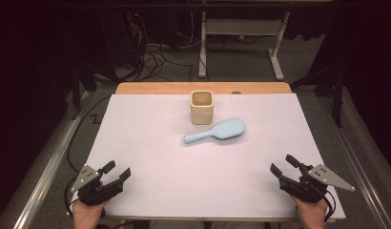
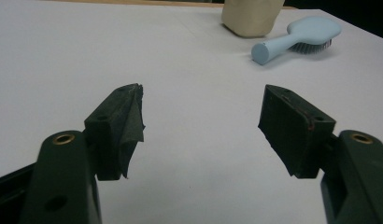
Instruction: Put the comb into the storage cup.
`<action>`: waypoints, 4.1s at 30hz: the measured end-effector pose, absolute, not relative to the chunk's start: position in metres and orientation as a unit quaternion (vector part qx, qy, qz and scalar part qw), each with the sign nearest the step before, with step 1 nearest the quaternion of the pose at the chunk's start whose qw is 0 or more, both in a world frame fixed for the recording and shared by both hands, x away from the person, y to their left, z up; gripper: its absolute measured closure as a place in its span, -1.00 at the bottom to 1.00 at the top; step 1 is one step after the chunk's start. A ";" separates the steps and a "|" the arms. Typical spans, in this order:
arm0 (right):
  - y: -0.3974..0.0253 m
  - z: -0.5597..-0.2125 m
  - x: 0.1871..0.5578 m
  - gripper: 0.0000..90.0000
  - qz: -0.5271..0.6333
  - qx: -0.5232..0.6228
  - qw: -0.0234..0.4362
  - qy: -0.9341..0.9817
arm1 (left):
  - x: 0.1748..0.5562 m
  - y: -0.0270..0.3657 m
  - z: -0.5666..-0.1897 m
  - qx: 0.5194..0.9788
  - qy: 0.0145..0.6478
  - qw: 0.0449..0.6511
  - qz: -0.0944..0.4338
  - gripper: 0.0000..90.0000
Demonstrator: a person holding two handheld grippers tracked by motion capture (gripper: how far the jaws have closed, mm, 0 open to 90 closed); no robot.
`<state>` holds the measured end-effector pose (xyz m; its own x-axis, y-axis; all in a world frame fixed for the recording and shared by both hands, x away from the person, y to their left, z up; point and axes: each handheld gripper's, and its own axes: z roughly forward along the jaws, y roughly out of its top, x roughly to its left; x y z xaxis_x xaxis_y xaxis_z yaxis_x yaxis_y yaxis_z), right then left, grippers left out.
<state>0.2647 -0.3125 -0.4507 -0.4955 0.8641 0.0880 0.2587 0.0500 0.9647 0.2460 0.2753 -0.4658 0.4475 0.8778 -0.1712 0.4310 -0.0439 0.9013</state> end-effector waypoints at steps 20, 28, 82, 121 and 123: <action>-0.299 -0.450 0.274 -0.32 0.551 0.408 0.266 0.677 | 0.247 0.274 -0.466 0.691 0.473 0.500 0.223 -0.31; -0.294 -0.450 0.278 -0.32 0.553 0.403 0.262 0.680 | 0.247 0.273 -0.466 0.691 0.472 0.500 0.223 -0.31; -0.230 -0.437 0.314 -0.31 0.569 0.360 0.206 0.710 | 0.249 0.272 -0.466 0.694 0.469 0.499 0.223 -0.31; -0.191 -0.434 0.351 -0.12 0.554 0.369 0.163 0.728 | 0.249 0.270 -0.466 0.697 0.463 0.501 0.219 -0.31; -0.189 -0.433 0.353 -0.11 0.552 0.369 0.161 0.730 | 0.249 0.270 -0.466 0.696 0.464 0.502 0.219 -0.31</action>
<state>0.3526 -0.1890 -0.4331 -0.6756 0.7168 0.1723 0.3609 0.1178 0.9251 0.2491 0.2697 -0.4658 0.4737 0.8658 -0.1612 0.4259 -0.0651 0.9024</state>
